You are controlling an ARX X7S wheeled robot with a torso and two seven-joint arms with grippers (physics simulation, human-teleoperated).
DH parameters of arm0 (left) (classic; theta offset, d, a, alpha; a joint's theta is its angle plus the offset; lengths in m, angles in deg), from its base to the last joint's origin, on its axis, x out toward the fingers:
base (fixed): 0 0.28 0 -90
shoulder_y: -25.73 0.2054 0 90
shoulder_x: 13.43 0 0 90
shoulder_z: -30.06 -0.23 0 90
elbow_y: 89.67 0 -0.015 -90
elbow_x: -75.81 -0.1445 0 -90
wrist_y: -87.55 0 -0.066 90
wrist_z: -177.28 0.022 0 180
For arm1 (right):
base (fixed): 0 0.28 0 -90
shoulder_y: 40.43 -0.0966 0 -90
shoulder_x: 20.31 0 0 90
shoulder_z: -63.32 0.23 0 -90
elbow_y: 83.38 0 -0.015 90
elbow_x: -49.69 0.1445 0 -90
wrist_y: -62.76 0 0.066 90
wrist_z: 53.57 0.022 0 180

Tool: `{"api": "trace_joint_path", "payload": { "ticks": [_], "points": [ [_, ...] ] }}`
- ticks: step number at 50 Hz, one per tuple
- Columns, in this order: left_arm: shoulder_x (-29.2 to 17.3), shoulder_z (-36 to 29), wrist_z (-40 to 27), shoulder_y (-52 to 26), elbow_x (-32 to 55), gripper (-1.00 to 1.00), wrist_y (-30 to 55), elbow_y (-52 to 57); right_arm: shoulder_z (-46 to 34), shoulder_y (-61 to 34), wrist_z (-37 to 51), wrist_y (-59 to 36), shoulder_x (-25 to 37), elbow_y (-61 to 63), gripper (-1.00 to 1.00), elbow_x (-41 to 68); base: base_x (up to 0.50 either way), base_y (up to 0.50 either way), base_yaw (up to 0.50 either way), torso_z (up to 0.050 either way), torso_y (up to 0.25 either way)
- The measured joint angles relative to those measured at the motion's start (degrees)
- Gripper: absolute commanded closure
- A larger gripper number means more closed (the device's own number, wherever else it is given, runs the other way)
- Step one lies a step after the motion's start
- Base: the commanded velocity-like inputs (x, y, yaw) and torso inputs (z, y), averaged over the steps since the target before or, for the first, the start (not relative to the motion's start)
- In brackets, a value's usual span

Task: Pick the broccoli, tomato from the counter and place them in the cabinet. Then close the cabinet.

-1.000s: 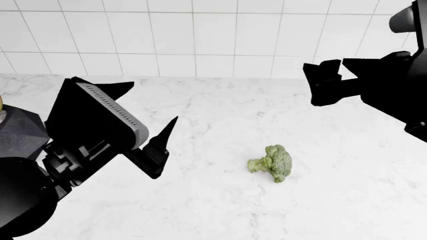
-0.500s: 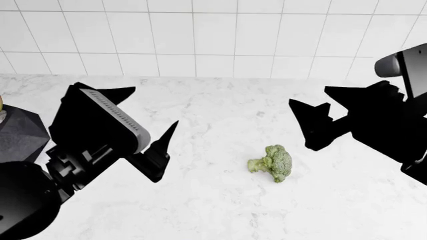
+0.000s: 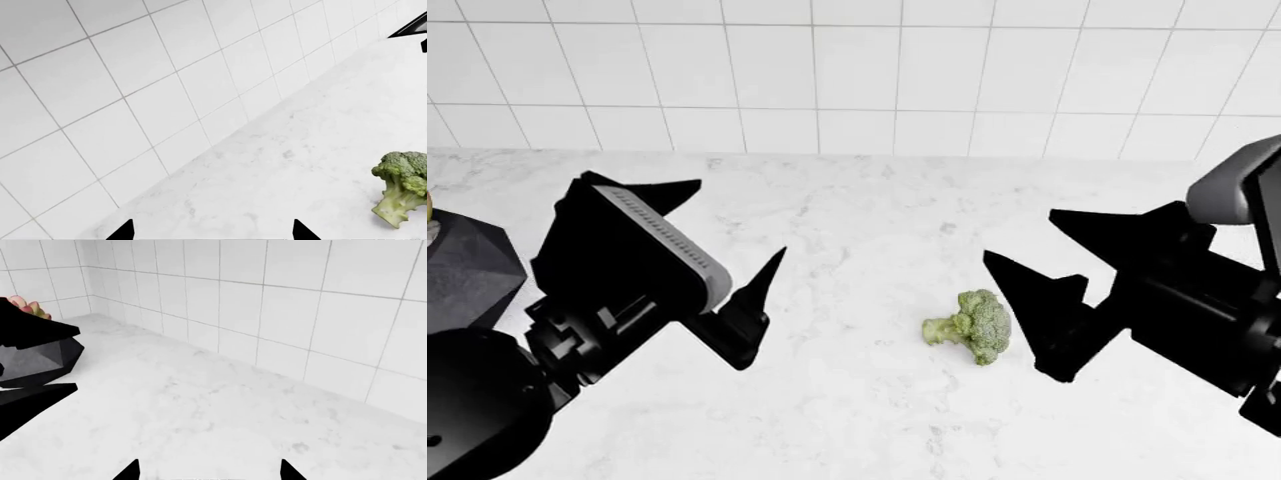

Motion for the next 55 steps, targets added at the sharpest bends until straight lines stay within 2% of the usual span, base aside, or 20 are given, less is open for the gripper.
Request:
{"api": "trace_joint_path", "payload": {
  "ticks": [9,55],
  "points": [
    [-0.08,-0.31,-0.01,0.23,-0.2,-1.0,-0.35,-0.09,-0.28,1.37,-1.48,0.62,-0.17,1.48,-1.0,-0.68,0.0,0.0,0.0,0.0,0.0],
    [-0.74,-0.67,-0.27,0.8,0.06,-1.0,-1.52,-0.29,-8.54,-5.88,-0.87,-10.76,-9.58,-3.71,-1.0,-9.41,0.0,0.0,0.0,0.0,0.0]
  ]
}}
